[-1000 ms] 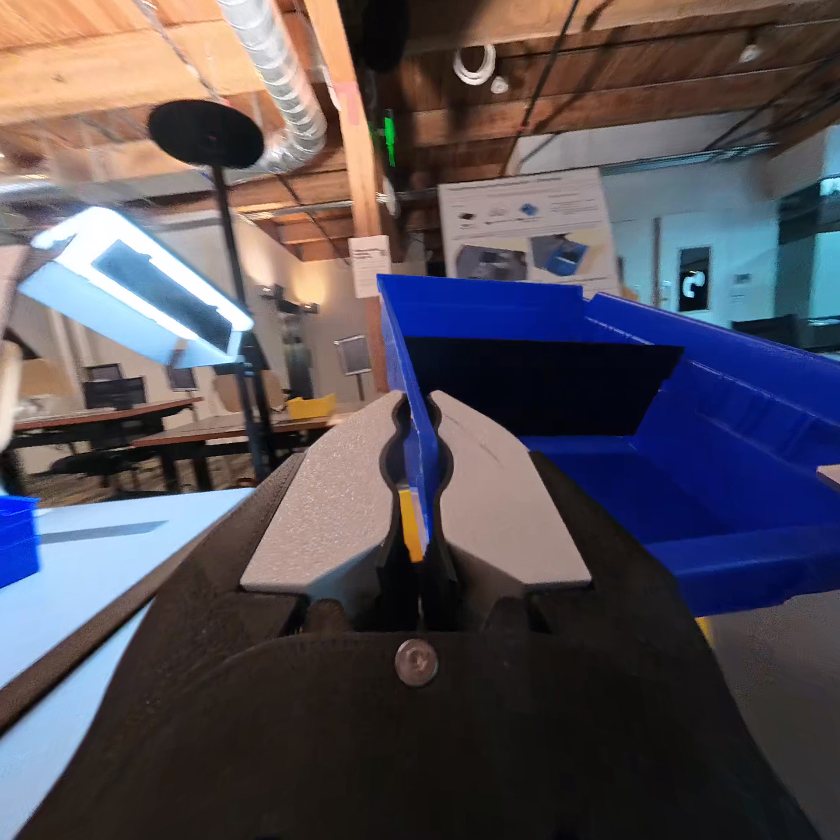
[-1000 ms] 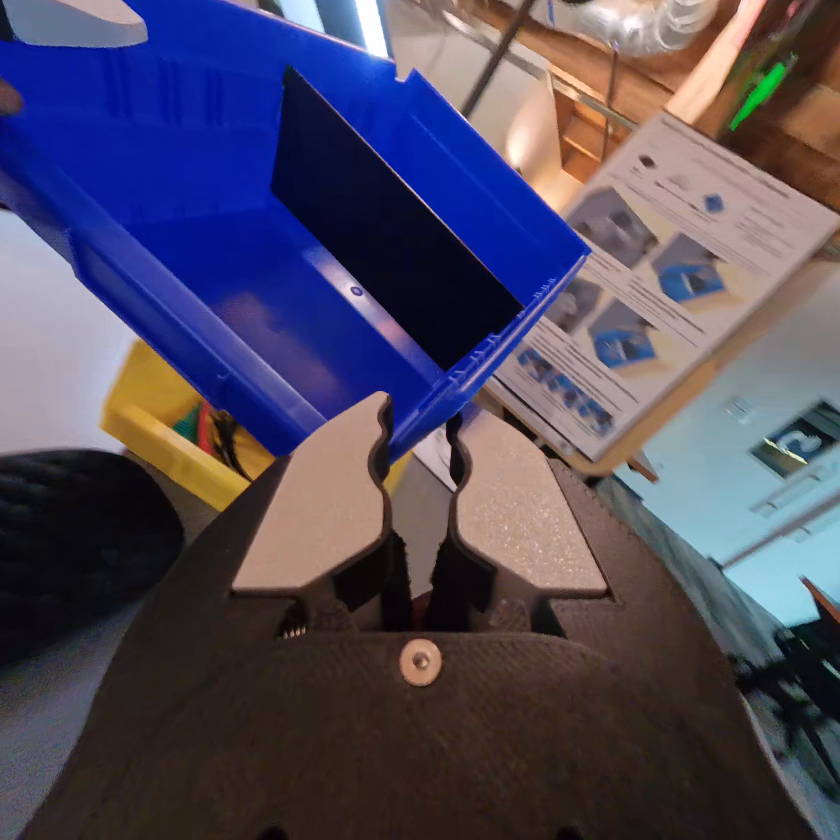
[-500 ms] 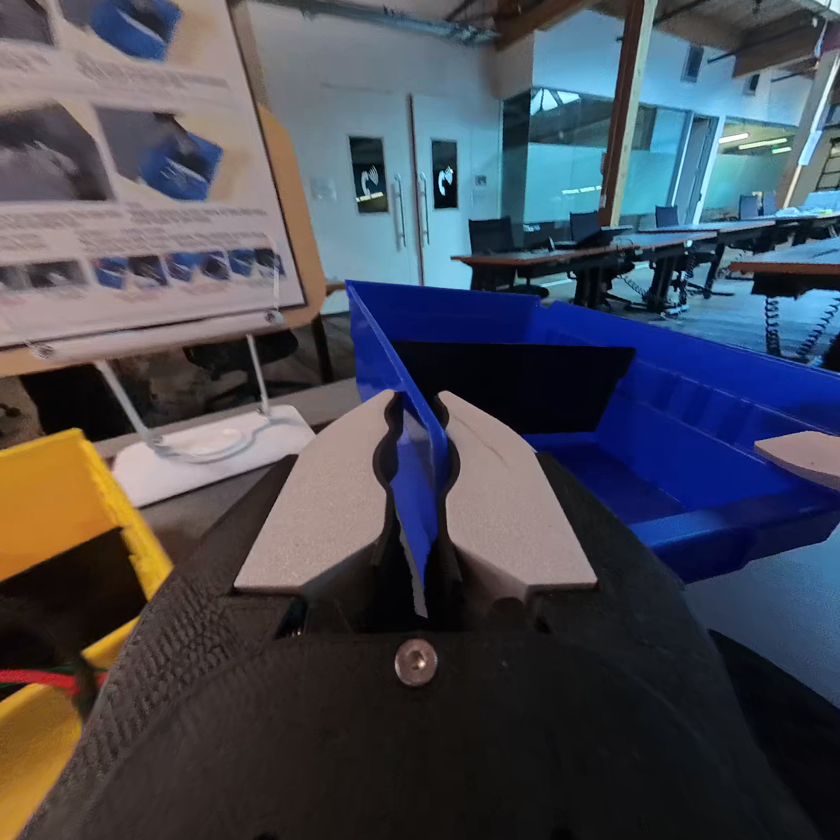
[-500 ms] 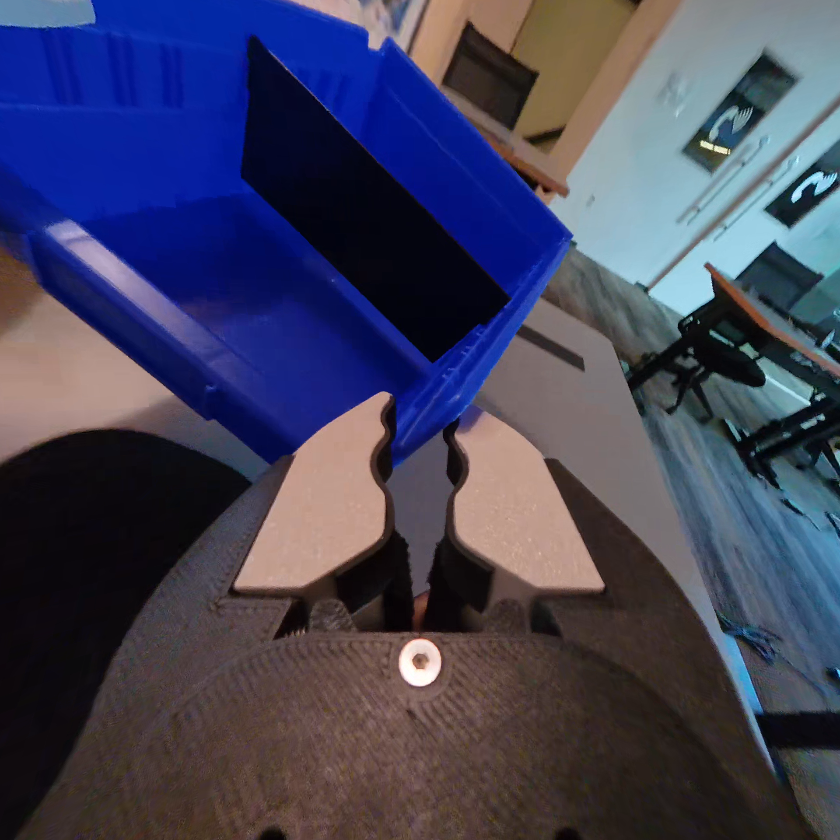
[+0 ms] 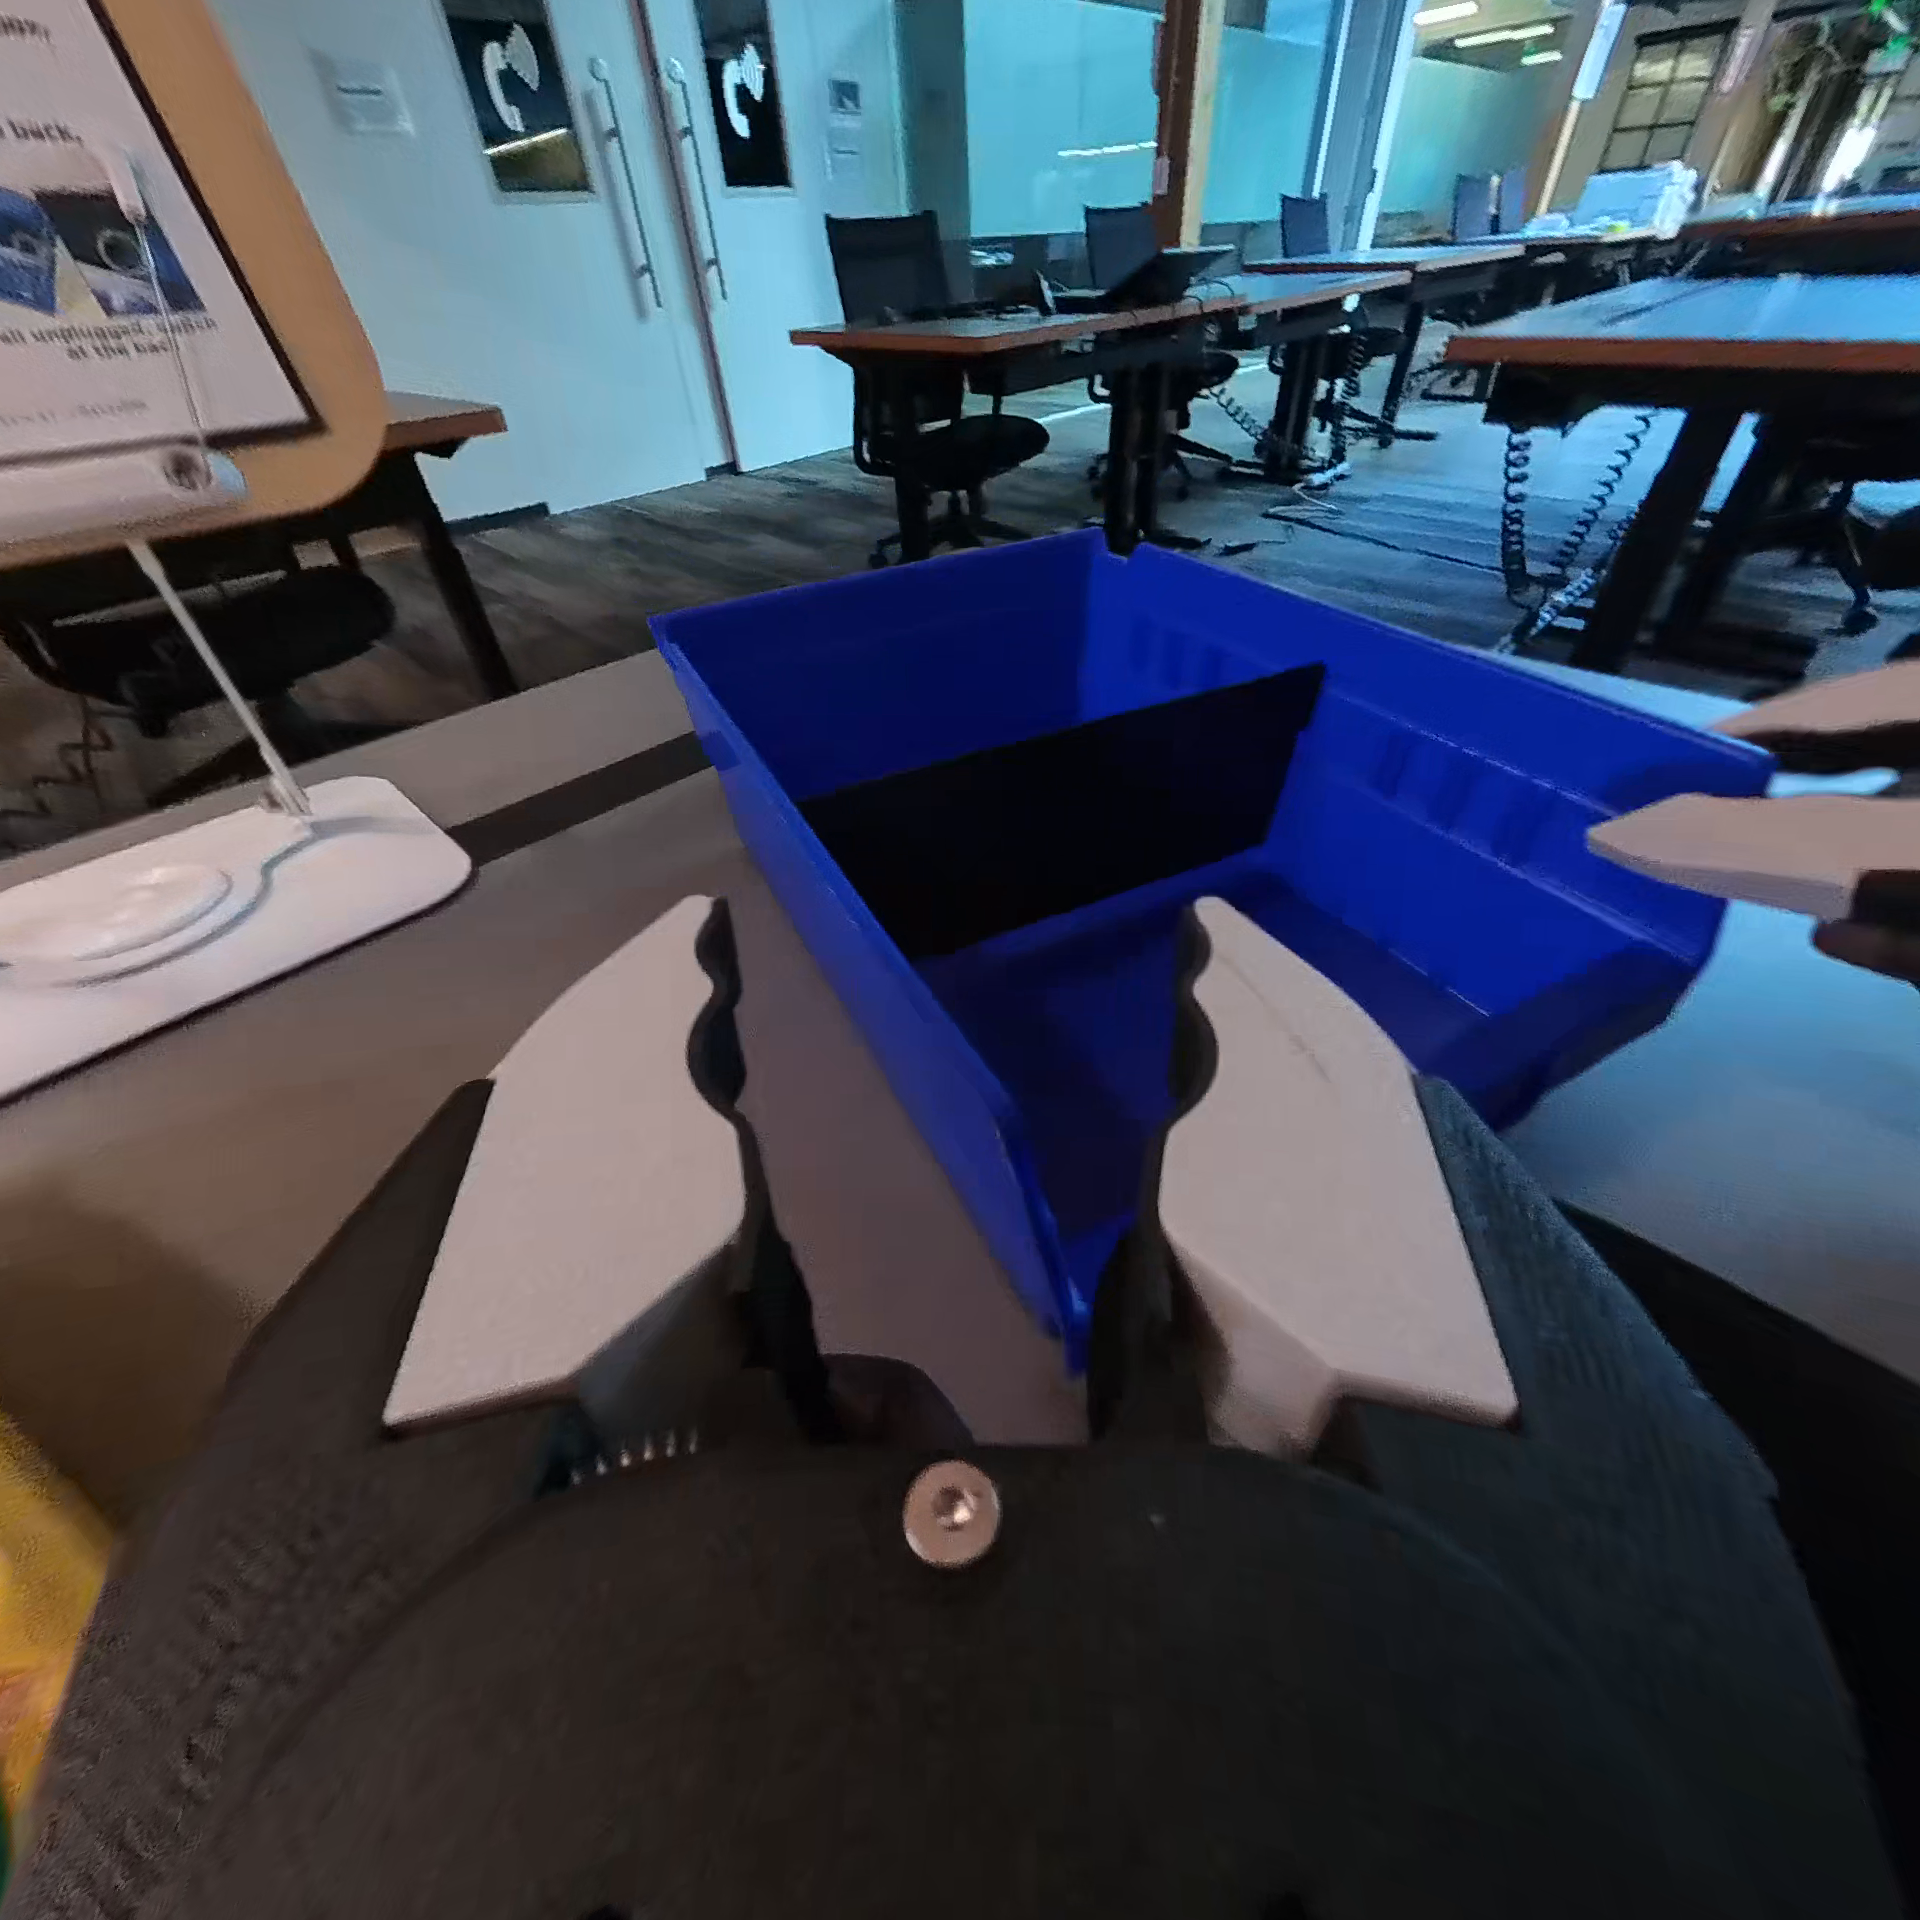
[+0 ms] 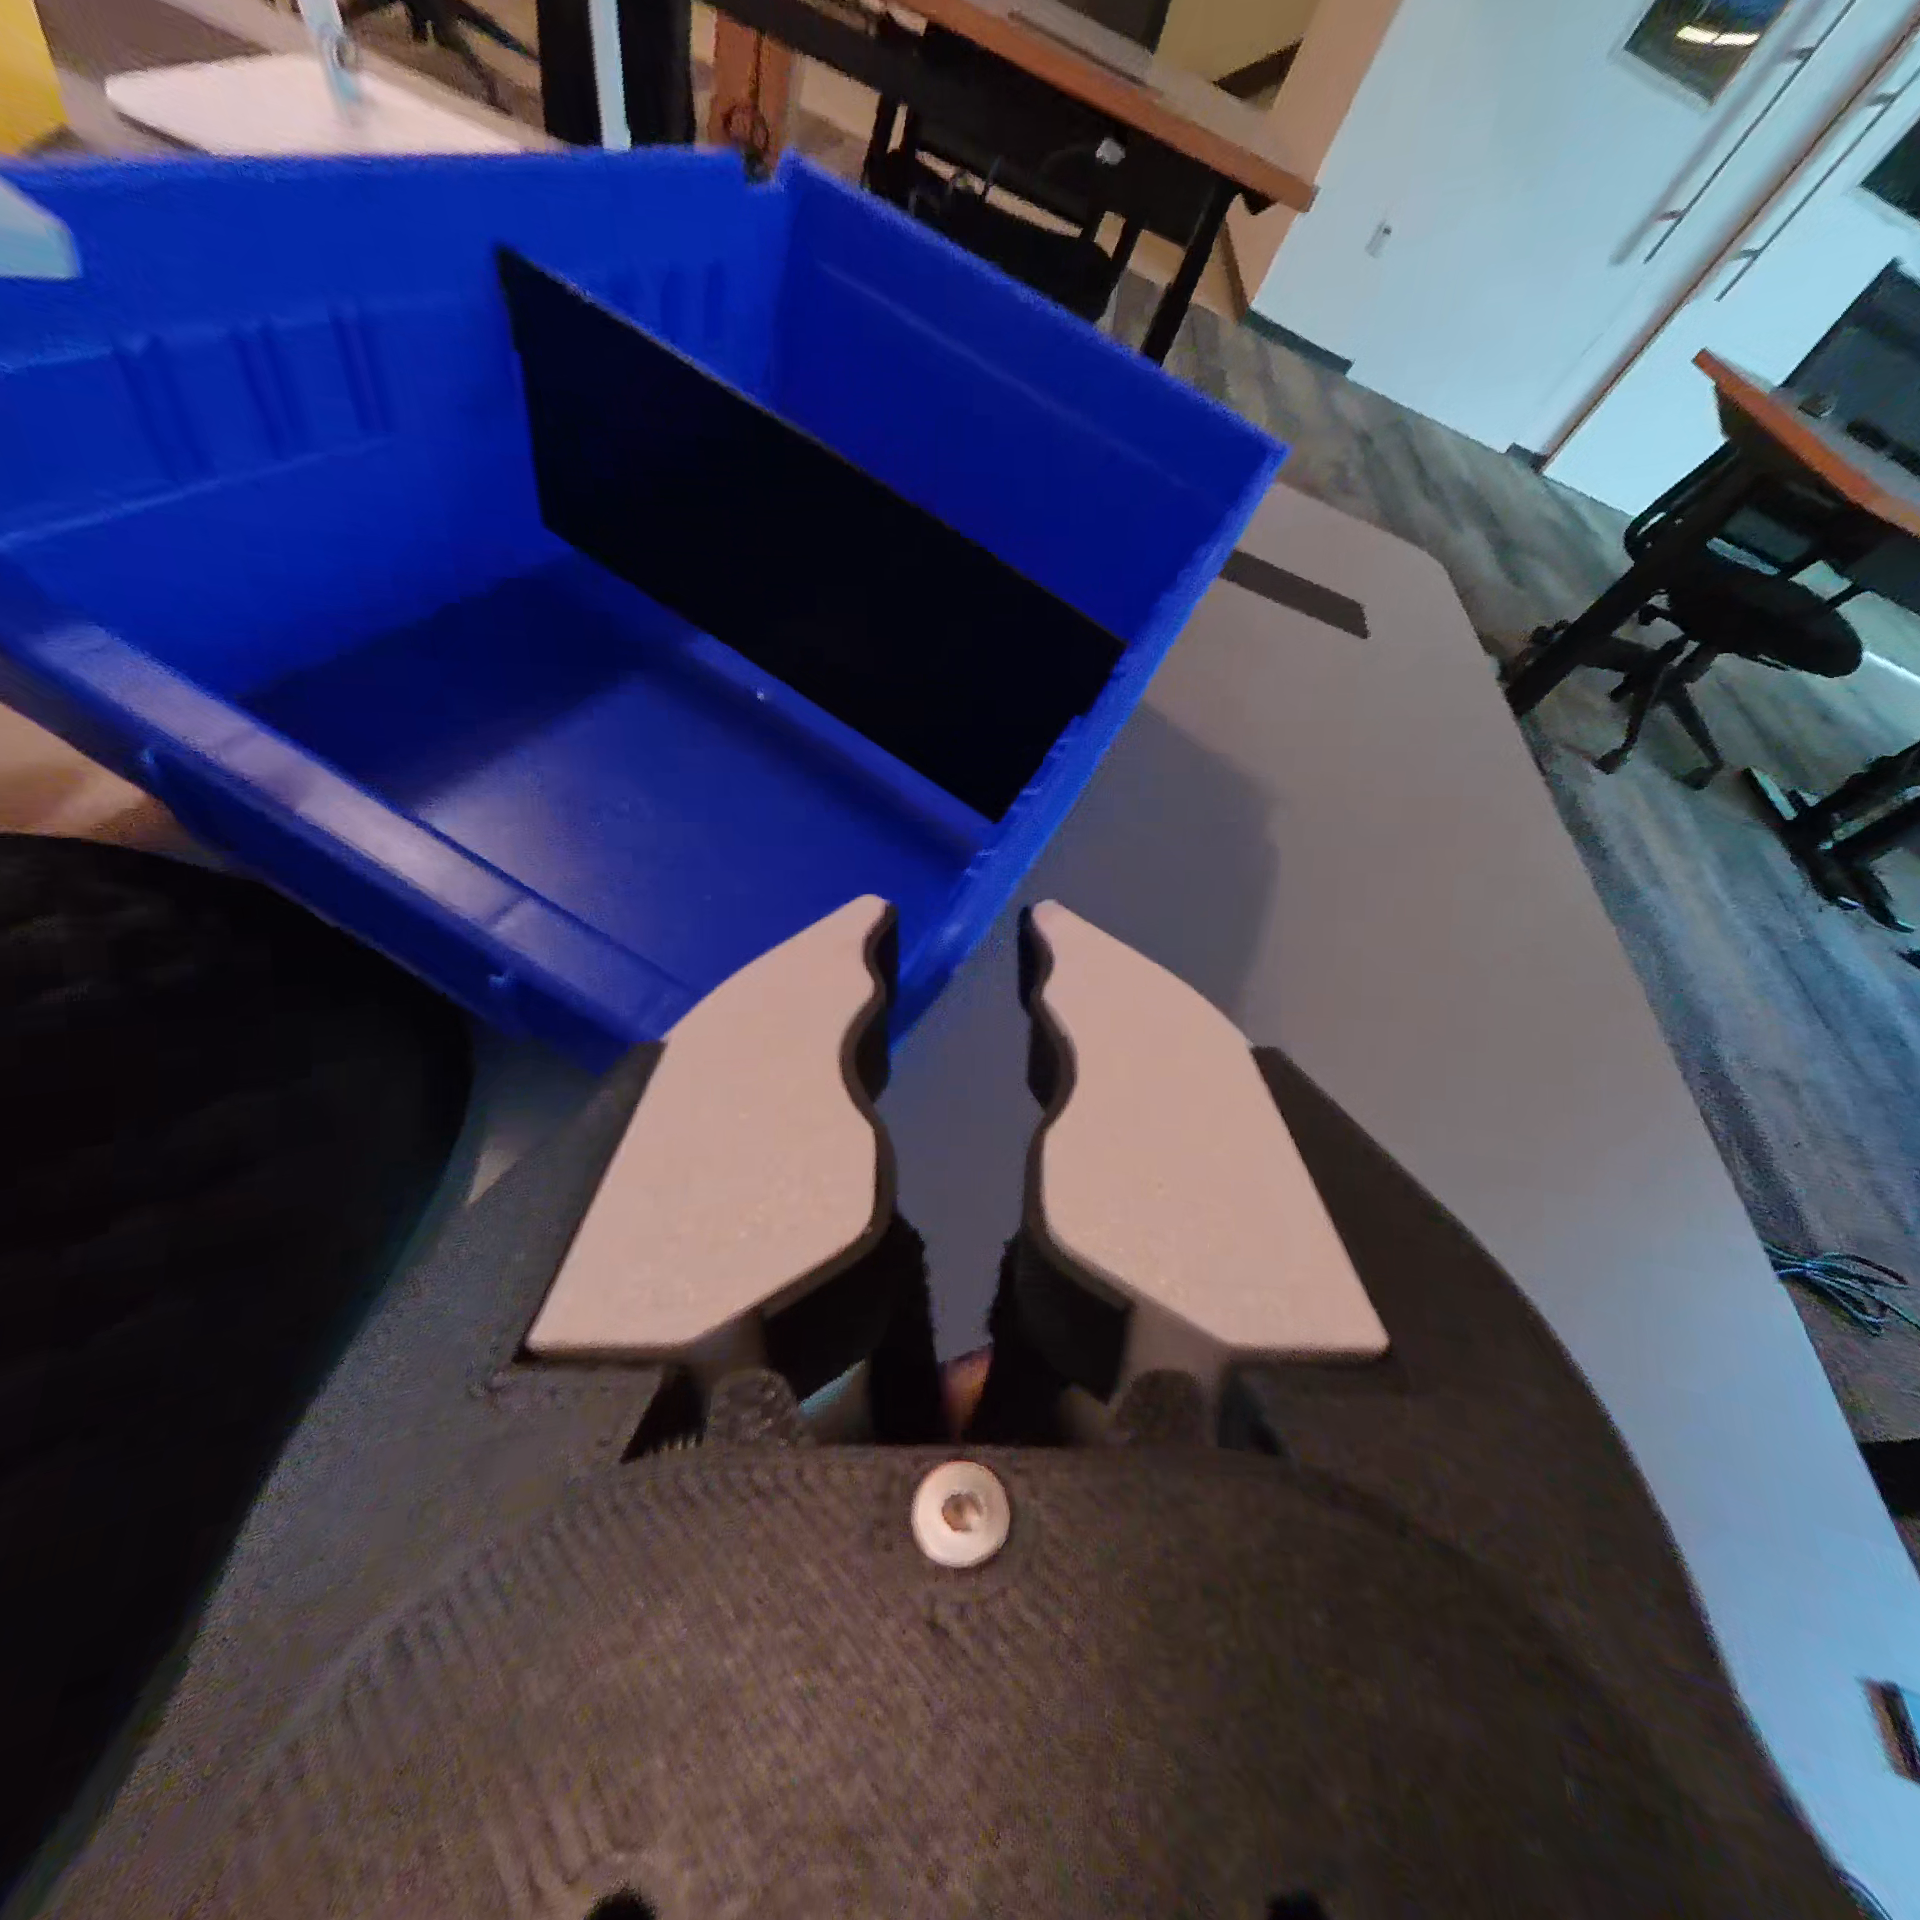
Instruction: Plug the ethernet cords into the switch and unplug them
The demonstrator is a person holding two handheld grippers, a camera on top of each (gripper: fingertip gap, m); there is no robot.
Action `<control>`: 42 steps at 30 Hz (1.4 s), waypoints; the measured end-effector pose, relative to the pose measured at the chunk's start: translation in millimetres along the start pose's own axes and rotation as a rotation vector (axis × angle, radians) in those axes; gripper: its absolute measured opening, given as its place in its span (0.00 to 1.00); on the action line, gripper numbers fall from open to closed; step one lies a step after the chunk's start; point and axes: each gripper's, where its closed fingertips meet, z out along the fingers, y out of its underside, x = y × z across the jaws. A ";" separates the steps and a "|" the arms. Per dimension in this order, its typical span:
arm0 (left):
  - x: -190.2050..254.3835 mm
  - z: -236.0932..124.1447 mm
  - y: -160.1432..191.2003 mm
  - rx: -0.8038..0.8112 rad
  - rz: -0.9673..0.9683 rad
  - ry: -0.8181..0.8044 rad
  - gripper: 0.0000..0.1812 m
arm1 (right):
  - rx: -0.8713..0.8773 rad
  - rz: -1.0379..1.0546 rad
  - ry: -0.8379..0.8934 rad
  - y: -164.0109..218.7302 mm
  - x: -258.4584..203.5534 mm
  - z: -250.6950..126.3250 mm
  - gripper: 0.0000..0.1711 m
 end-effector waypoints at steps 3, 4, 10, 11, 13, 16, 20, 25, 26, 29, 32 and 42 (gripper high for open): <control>1.7 -36.1 -18.3 0.017 0.093 0.041 0.46 | 0.061 -0.032 0.006 -12.0 4.4 -14.2 0.25; -0.3 -50.8 -20.7 0.003 0.148 0.050 0.46 | 0.095 -0.062 -0.021 -18.8 0.1 -19.2 0.30; -69.6 -125.3 33.1 -0.385 0.459 -0.047 0.38 | 0.125 -0.419 -0.308 -35.5 -75.4 -25.9 0.41; -80.6 -131.8 47.2 -0.450 0.471 -0.053 0.37 | 0.076 -0.454 -0.356 -30.4 -88.7 -20.3 0.42; -99.9 -138.1 71.3 -0.546 0.468 -0.076 0.37 | -0.001 -0.536 -0.382 -22.4 -104.9 -5.1 0.45; -121.7 -139.2 94.4 -0.626 0.518 -0.134 0.37 | -0.098 -0.638 -0.365 -13.6 -114.7 17.1 0.48; -137.6 -143.3 115.8 -0.719 0.609 -0.152 0.26 | -0.167 -0.702 -0.354 -7.1 -117.5 34.9 0.38; -140.7 -157.5 124.1 -0.733 0.570 -0.077 0.19 | -0.223 -0.738 -0.410 4.2 -115.8 34.1 0.20; -144.0 -163.1 125.2 -0.745 0.566 -0.070 0.19 | -0.233 -0.744 -0.395 5.8 -110.4 34.5 0.20; -155.6 -179.9 128.2 -0.749 0.560 -0.050 0.19 | -0.251 -0.723 -0.402 11.1 -98.1 32.5 0.21; -170.7 -199.7 131.1 -0.755 0.558 -0.053 0.21 | -0.274 -0.703 -0.388 17.6 -81.5 30.3 0.21; -197.5 -239.8 137.6 -0.762 0.561 -0.035 0.22 | -0.296 -0.628 -0.350 35.9 -39.9 18.5 0.23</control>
